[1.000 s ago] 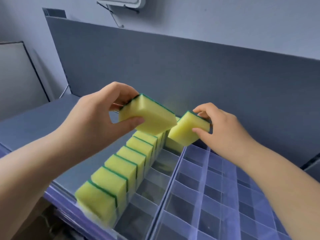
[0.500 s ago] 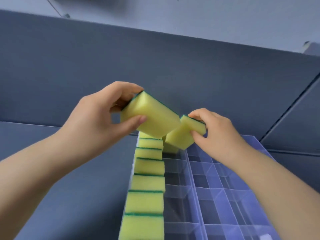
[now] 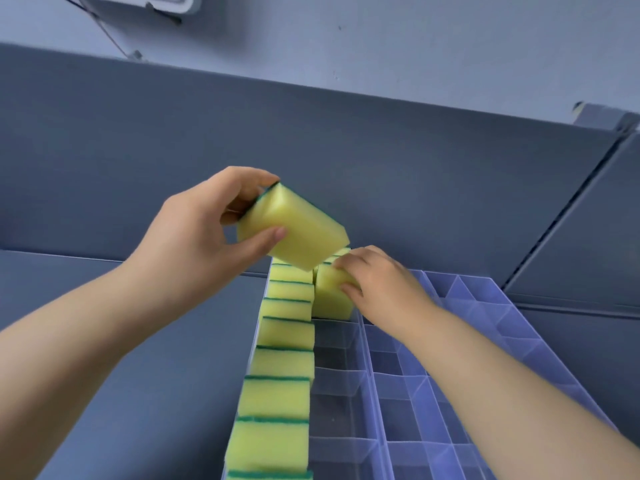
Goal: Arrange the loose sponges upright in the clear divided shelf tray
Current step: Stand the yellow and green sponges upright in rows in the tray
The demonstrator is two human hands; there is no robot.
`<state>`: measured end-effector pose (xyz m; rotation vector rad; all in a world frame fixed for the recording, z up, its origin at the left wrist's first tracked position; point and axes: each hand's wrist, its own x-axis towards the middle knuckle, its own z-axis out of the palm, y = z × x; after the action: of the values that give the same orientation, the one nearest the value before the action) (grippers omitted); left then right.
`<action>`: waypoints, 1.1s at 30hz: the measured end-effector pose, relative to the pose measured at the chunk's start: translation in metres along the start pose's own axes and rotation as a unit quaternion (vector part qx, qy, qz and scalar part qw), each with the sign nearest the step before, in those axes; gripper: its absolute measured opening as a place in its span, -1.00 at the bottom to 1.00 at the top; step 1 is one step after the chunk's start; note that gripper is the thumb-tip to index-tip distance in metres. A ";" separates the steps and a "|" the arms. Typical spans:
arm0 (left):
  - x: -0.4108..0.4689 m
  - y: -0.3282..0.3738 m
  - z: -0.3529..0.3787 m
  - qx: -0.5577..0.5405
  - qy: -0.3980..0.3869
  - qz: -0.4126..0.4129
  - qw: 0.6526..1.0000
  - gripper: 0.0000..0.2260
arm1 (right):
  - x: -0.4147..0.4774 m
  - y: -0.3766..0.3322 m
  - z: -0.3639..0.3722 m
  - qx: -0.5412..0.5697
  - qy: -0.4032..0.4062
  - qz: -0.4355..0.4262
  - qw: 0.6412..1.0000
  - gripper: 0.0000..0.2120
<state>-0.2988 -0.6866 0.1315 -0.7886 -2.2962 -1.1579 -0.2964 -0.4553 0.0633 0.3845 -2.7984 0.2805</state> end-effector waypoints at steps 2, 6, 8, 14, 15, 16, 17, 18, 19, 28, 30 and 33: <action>-0.002 0.000 0.003 0.005 -0.004 0.000 1.000 -0.62 | -0.001 0.003 0.006 0.006 0.003 -0.004 1.000 -0.72; -0.004 0.000 0.006 0.015 -0.007 -0.003 1.000 -0.62 | -0.003 0.007 0.015 0.010 0.020 -0.003 1.000 -0.80; -0.004 0.001 0.004 0.013 -0.006 -0.014 1.000 -0.63 | -0.003 0.007 0.014 0.016 0.016 -0.005 1.000 -0.80; 0.001 0.004 0.009 -0.067 -0.057 -0.072 0.993 -0.71 | 0.001 0.015 0.001 0.071 -0.058 0.016 0.996 -0.83; 0.003 0.004 0.011 -0.079 -0.070 -0.083 0.991 -0.70 | 0.001 0.016 0.000 0.093 -0.062 0.019 0.994 -0.80; 0.005 0.004 0.013 -0.085 -0.083 -0.091 0.989 -0.68 | 0.002 0.017 -0.001 0.114 -0.061 0.027 0.991 -0.77; 0.006 0.004 0.017 -0.085 -0.095 -0.096 0.987 -0.68 | 0.002 0.018 -0.003 0.129 -0.062 0.039 0.989 -0.77; 0.007 0.003 0.021 -0.080 -0.107 -0.097 0.986 -0.68 | 0.003 0.020 -0.005 0.139 -0.066 0.052 0.987 -0.79; 0.008 0.003 0.026 -0.074 -0.119 -0.095 0.986 -0.69 | 0.003 0.022 -0.007 0.151 -0.076 0.064 0.984 -0.80; 0.015 -0.008 0.052 0.093 -0.227 -0.036 0.969 -0.66 | 0.003 0.040 -0.010 0.173 -0.123 0.046 0.976 -0.43; 0.017 -0.007 0.055 0.125 -0.231 -0.029 0.964 -0.64 | 0.003 0.041 -0.007 0.173 -0.120 0.041 0.977 -0.42; 0.019 0.002 0.061 0.170 -0.241 -0.007 0.955 -0.65 | 0.004 0.043 -0.003 0.166 -0.120 0.041 0.978 -0.42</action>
<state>-0.3199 -0.6299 0.1105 -0.9999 -2.7934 -0.5823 -0.3119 -0.4152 0.0610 0.3994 -3.0082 0.7768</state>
